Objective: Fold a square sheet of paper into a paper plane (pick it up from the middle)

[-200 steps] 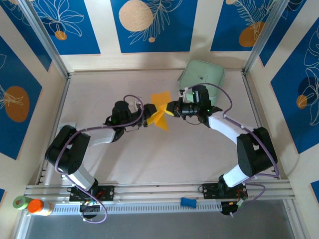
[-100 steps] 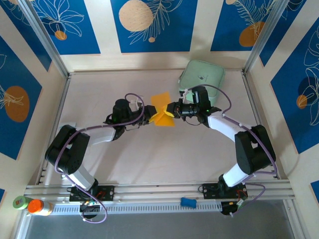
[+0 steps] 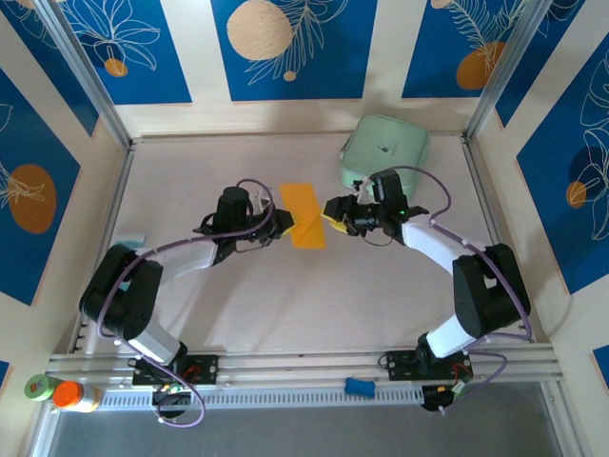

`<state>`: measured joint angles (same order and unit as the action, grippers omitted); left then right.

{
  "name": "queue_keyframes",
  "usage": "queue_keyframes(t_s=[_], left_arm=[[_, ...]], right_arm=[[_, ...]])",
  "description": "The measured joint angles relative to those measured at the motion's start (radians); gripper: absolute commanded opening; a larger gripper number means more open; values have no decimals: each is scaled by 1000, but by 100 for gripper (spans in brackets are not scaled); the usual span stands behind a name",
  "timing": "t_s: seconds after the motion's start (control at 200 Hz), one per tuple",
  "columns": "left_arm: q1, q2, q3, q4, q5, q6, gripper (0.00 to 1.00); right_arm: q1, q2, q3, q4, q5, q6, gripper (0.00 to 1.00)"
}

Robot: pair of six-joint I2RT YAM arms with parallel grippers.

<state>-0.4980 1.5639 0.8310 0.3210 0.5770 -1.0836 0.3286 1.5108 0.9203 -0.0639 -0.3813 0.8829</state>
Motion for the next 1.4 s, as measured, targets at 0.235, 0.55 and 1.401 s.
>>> queue_keyframes(t_s=[0.235,0.55,1.401], left_arm=[[-14,-35,273,-600,-358,382,3],[-119,146,563,-1175,-968,627,4],[-263,436,716,-1121,-716,477,52]], right_arm=[[-19,-165,-1,-146,259,-156,70],[-26,-233,-38,-198,417,-212,70],[-91,-256,-119,-215,454,-151,66]])
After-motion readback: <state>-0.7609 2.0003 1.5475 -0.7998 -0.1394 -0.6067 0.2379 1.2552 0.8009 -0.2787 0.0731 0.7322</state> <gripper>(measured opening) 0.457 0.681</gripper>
